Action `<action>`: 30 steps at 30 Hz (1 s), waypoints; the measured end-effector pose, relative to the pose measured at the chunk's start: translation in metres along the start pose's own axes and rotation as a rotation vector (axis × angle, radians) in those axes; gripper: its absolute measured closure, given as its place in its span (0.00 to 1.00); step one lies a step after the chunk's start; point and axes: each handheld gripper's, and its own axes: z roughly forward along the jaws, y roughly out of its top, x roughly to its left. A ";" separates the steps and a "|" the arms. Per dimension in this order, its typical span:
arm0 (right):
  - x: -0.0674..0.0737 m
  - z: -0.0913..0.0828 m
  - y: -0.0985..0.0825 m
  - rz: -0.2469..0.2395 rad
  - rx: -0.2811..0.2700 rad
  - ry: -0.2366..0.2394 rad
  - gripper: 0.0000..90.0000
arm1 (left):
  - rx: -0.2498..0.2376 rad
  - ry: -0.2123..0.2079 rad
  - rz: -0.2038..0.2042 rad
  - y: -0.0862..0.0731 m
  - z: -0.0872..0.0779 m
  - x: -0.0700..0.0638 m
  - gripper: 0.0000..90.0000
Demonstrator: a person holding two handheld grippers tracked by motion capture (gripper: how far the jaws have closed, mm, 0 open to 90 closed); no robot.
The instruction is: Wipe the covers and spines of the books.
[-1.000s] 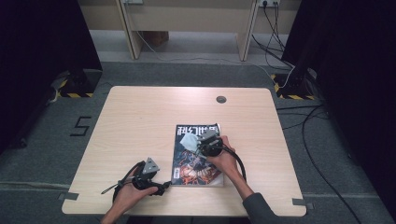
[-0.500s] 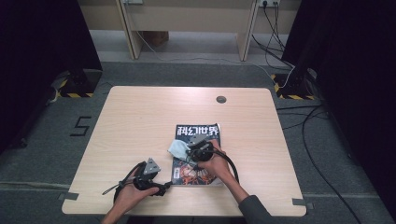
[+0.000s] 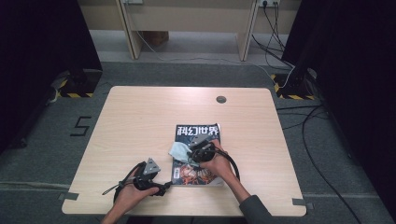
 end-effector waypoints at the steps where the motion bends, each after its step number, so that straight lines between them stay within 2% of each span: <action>1: -0.001 -0.002 -0.002 -0.001 0.001 -0.009 0.83 | -0.001 0.000 0.000 0.000 0.000 0.000 0.16; 5: -0.009 -0.014 -0.014 0.025 0.028 -0.053 0.83 | 0.002 0.001 0.001 0.000 0.000 0.000 0.17; 8: -0.023 -0.026 -0.029 0.056 0.037 -0.093 0.83 | -0.001 -0.008 0.010 0.001 -0.001 0.000 0.18; 9: -0.027 -0.031 -0.034 0.075 0.044 -0.117 0.83 | -0.011 -0.005 0.015 0.001 -0.001 -0.001 0.19; 11: -0.036 -0.037 -0.043 0.108 0.031 -0.133 0.83 | -0.044 -0.017 0.022 0.003 -0.003 -0.003 0.20; 13: -0.040 -0.042 -0.050 0.133 0.028 -0.150 0.82 | -0.072 -0.039 0.026 0.005 -0.005 -0.006 0.24; 15: -0.042 -0.045 -0.053 0.139 0.024 -0.151 0.83 | -0.088 -0.071 0.056 0.005 -0.005 -0.009 0.34; 18: -0.041 -0.044 -0.052 0.129 0.041 -0.162 0.82 | -0.106 -0.083 0.092 0.008 -0.003 -0.015 0.41; 21: -0.038 -0.043 -0.050 0.105 0.053 -0.181 0.82 | -0.092 -0.096 0.127 0.009 0.002 -0.022 0.48; 23: -0.040 -0.043 -0.050 0.099 0.050 -0.183 0.82 | -0.090 -0.111 0.127 0.011 0.005 -0.025 0.50; 30: -0.046 -0.042 -0.051 0.089 0.047 -0.215 0.83 | -0.079 -0.090 0.122 0.020 0.013 -0.029 0.51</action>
